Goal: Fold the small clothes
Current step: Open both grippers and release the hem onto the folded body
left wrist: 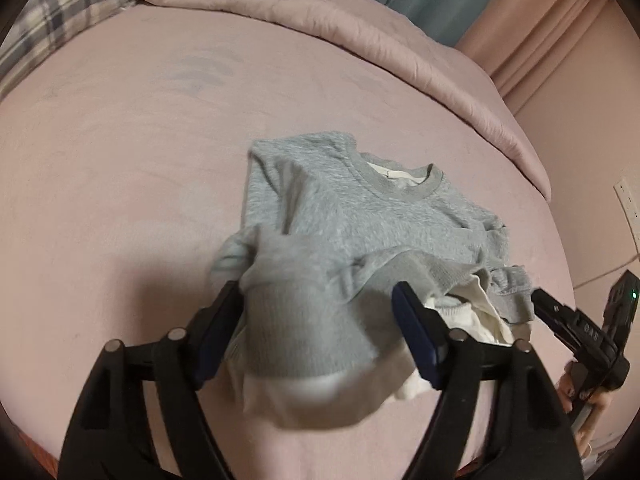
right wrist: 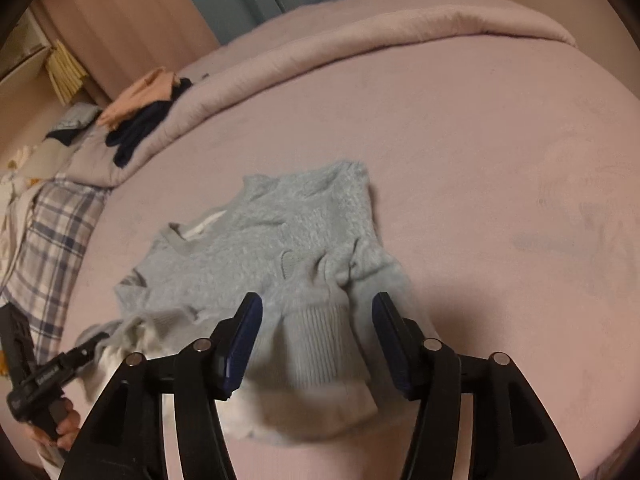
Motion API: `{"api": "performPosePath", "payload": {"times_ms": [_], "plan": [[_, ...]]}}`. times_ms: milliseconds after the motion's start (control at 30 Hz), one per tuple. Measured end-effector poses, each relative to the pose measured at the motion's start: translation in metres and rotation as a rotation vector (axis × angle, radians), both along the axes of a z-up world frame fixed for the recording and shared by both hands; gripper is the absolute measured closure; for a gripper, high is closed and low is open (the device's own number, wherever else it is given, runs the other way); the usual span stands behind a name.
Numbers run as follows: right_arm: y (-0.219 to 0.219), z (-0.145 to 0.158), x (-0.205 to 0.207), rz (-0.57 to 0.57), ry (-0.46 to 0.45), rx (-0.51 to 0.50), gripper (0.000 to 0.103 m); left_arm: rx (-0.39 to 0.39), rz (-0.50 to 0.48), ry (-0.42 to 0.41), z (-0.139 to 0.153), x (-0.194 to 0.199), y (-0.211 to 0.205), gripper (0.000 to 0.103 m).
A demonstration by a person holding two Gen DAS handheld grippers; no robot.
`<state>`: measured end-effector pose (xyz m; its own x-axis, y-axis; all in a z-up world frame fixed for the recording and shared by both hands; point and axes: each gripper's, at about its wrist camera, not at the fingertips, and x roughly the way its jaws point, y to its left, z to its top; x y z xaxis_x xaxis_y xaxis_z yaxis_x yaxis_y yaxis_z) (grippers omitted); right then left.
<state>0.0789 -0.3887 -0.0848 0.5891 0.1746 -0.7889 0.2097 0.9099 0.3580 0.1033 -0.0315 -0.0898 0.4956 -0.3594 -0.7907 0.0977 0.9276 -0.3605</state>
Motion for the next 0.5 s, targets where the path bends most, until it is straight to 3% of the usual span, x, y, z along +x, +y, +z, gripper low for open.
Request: {"api": "performPosePath", "payload": {"times_ms": [167, 400, 500], "plan": [[0.009, -0.006, -0.017, 0.022, 0.028, -0.029, 0.044, 0.010, 0.008, 0.029, -0.008, -0.012, 0.001, 0.025], [0.023, -0.018, -0.021, 0.043, 0.044, -0.024, 0.045, -0.047, 0.032, 0.072, -0.021, -0.022, 0.005, 0.028], [0.025, -0.020, -0.022, 0.049, 0.041, -0.025, 0.054, -0.071, 0.035, 0.089, -0.024, -0.026, 0.007, 0.030]]}}
